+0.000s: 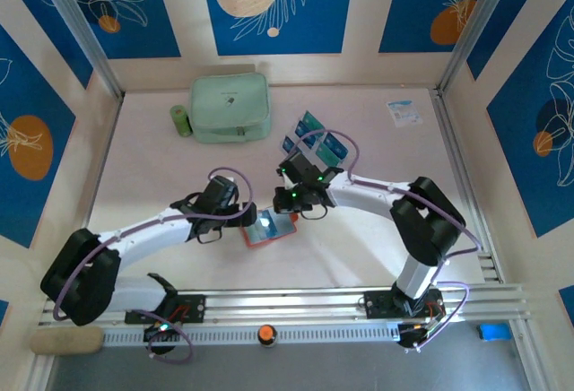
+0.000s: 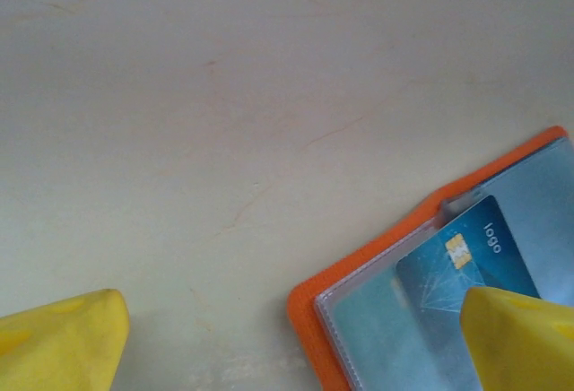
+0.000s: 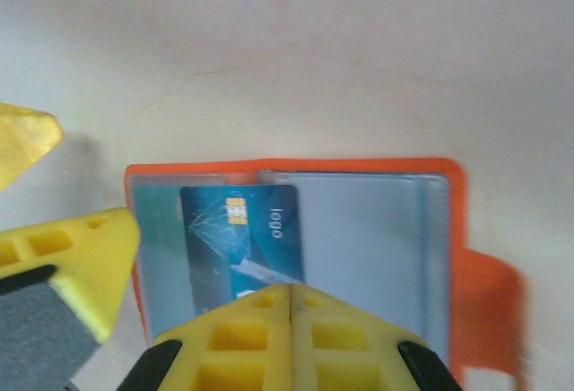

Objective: Put the credit cards into the card holder

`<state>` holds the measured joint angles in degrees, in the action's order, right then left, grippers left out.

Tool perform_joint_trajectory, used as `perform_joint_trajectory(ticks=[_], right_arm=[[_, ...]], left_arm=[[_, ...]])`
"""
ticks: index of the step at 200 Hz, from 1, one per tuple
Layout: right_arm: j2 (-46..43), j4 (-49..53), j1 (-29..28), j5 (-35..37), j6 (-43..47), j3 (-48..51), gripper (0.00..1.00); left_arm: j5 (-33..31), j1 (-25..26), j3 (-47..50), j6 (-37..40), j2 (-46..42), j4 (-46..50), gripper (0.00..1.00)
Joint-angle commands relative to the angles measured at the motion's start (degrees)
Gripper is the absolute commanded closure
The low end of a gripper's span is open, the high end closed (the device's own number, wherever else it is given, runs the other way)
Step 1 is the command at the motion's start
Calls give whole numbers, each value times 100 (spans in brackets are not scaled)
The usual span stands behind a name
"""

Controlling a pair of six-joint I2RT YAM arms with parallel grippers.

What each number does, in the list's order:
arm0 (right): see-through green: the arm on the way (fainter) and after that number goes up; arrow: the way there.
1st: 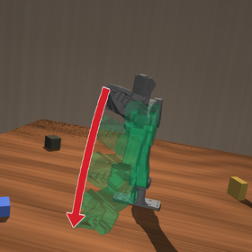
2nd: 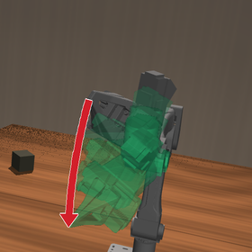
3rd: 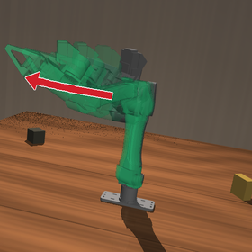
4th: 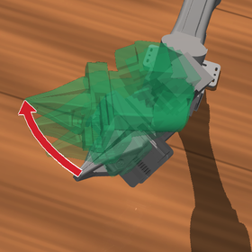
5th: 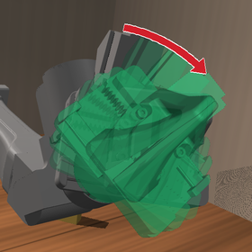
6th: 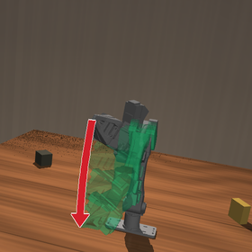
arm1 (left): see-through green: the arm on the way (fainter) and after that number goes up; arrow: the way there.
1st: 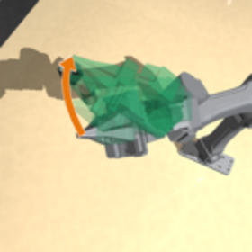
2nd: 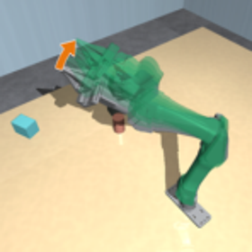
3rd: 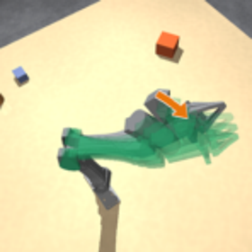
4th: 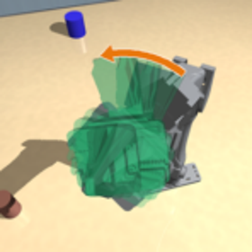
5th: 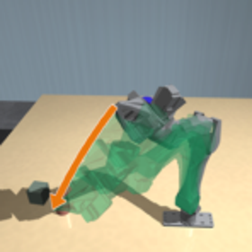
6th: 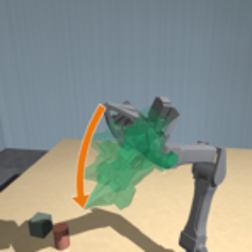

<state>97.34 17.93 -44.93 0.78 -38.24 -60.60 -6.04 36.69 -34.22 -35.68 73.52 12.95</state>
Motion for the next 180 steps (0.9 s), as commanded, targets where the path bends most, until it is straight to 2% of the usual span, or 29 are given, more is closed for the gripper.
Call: perform_joint_trajectory(ticks=[1,13,41,76,94,117,130,180], right_arm=[[-370,485,113,467,355,56,87],[-399,637,153,663,481,64,77],[-264,743,186,880,616,119,64],[108,600,190,811,564,137,63],[281,592,204,855,504,109,69],[270,597,254,939,410,206,91],[156,602,292,966,354,316,99],[-306,597,362,1030,110,813,100]], left_arm=[[50,40,63,-62,-70,199,5],[77,36,22,-61,-40,190,5],[103,38,-48,-58,5,172,5],[86,37,-100,-27,14,205,5],[86,39,-110,-27,15,206,5],[103,35,-104,-29,26,202,5],[112,38,-107,-30,31,193,5],[182,37,-83,-18,101,120,5]])
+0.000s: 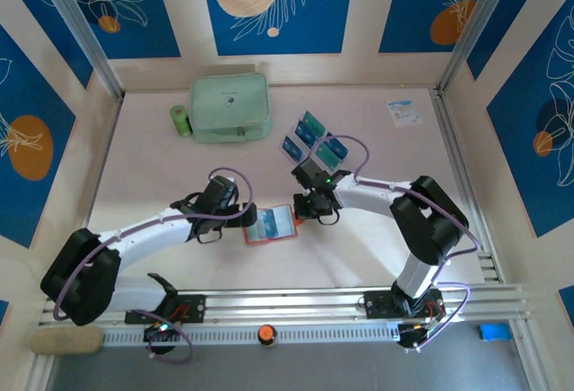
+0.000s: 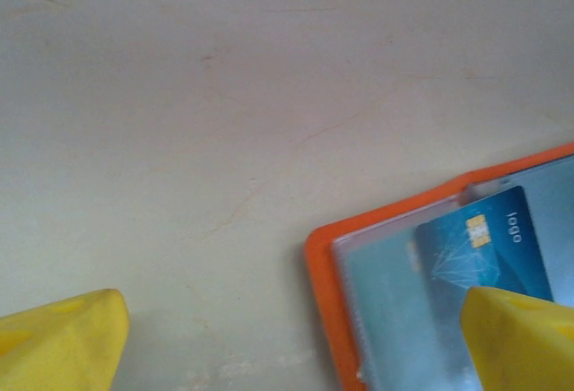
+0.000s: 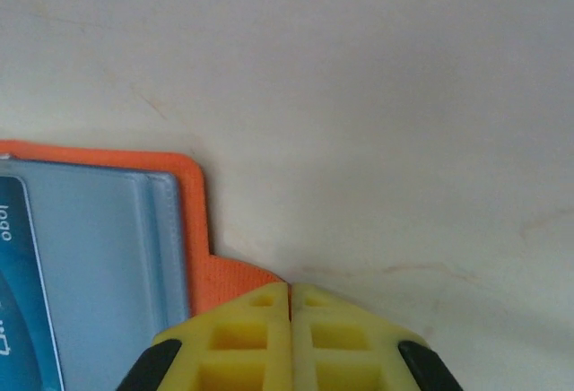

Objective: Put the credit cards into the card holder

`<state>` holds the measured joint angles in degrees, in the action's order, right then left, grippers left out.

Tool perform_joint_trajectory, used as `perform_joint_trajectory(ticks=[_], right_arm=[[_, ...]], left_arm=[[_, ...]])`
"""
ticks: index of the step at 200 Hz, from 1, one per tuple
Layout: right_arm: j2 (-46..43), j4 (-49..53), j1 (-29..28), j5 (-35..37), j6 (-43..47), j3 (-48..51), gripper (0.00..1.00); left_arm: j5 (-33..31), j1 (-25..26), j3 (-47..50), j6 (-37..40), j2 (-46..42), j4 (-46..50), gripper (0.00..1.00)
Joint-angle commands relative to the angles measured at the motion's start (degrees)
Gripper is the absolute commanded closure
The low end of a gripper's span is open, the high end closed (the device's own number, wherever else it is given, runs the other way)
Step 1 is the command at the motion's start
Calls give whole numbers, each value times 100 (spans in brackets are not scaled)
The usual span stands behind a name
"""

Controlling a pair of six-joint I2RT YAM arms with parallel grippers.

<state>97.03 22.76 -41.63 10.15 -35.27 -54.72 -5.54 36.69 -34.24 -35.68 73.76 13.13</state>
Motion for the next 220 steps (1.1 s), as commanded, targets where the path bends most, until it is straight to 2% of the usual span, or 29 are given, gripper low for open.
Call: perform_joint_trajectory(ticks=[1,78,100,139,174,220], right_arm=[[-287,110,32,92,-194,234,100],[-654,160,-2,16,-497,519,100],[-823,187,-19,-40,-542,531,77],[-1361,332,-40,-40,-586,399,74],[-1398,-124,-52,-708,-525,341,78],[-769,-603,-259,-1224,-545,104,99]], left_arm=[[136,39,-82,-27,77,94,5],[244,40,-7,-41,112,12,5],[323,35,14,-44,115,-28,5],[425,47,107,-25,19,-24,5],[492,58,222,-30,16,-73,5],[479,67,296,-4,247,-187,5]])
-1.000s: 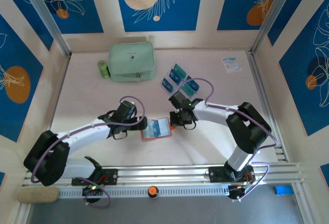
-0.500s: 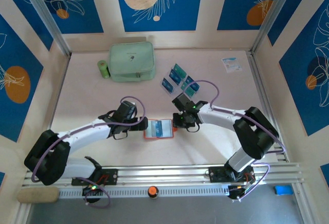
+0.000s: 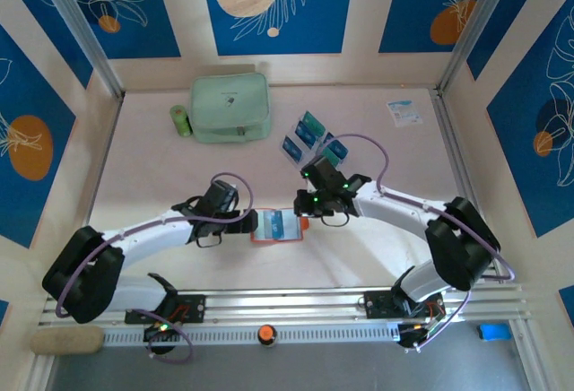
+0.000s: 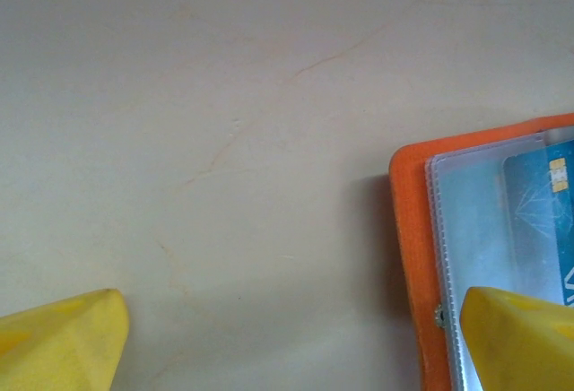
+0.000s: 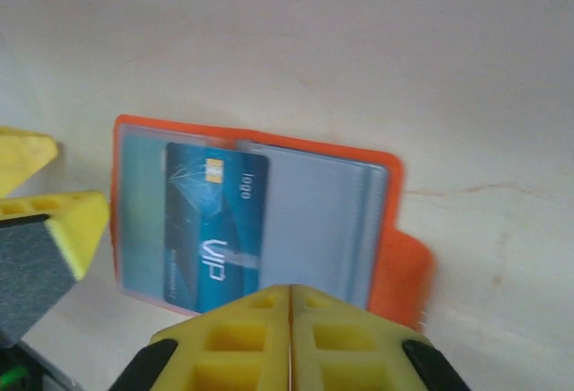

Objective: Put the credit cards into the card holder

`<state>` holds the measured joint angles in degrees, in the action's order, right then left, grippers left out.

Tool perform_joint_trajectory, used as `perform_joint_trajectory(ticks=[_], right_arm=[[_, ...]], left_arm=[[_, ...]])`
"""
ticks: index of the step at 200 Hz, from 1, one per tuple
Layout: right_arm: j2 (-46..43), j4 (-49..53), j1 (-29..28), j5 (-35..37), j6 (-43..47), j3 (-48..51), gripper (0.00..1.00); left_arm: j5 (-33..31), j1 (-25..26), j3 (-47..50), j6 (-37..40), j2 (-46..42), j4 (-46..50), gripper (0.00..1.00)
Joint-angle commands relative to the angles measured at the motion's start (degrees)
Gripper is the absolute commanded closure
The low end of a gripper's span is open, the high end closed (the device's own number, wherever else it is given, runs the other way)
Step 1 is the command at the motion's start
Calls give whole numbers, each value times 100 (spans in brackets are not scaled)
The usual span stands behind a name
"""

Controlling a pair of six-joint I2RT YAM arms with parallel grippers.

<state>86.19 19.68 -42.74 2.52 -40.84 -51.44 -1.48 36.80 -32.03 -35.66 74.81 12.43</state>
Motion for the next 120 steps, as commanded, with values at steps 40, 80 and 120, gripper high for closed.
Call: perform_joint_trajectory(ticks=[40,80,120], right_arm=[[936,-393,-381,-531,63,-469,100],[1250,-405,-488,-487,98,-560,100],[1354,-372,-495,-390,129,-527,100]], left_arm=[[-84,52,118,13,240,-135,5],[-194,55,86,49,380,-36,5],[-263,51,-6,63,517,109,5]])
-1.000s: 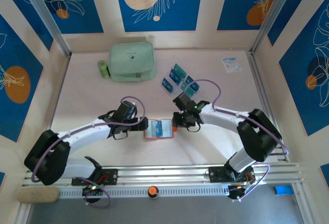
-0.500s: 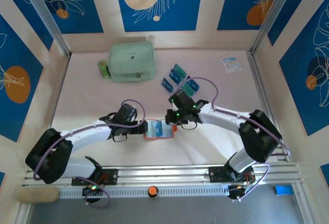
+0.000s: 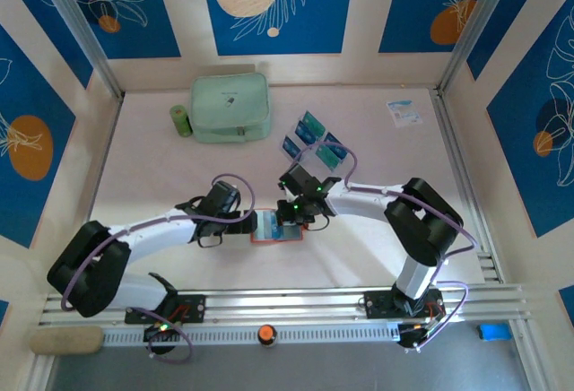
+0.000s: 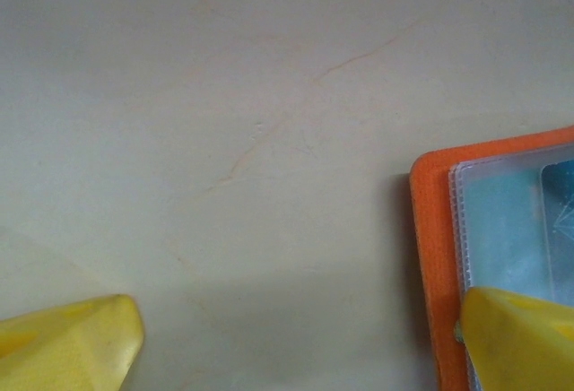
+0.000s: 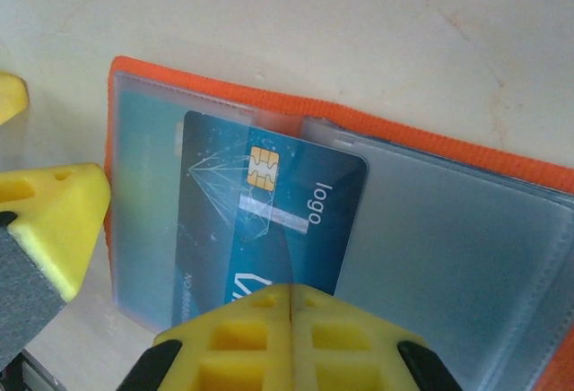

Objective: Put the credit cards into the card holder

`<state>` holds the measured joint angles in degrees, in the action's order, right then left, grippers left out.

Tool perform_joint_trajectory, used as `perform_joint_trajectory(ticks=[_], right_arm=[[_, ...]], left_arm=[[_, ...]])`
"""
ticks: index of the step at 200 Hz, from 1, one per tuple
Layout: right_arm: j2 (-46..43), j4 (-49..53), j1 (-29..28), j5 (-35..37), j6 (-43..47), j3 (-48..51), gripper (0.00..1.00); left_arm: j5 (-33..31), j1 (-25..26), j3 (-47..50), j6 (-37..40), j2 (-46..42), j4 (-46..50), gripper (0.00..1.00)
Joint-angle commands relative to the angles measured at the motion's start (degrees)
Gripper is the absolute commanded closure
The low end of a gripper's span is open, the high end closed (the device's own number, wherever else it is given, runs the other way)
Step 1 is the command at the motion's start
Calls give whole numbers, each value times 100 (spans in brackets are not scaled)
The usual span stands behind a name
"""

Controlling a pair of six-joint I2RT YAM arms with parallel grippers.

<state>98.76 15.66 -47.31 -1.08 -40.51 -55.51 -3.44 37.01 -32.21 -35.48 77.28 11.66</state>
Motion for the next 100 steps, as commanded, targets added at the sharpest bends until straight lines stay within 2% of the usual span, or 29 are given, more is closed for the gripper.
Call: perform_joint_trajectory(ticks=[1,100], right_arm=[[103,32,-40,-31,96,-124,100],[643,-28,-285,-199,-42,-448,100]], left_arm=[[-68,27,3,48,270,186,5],[-78,51,-71,83,411,270,6]])
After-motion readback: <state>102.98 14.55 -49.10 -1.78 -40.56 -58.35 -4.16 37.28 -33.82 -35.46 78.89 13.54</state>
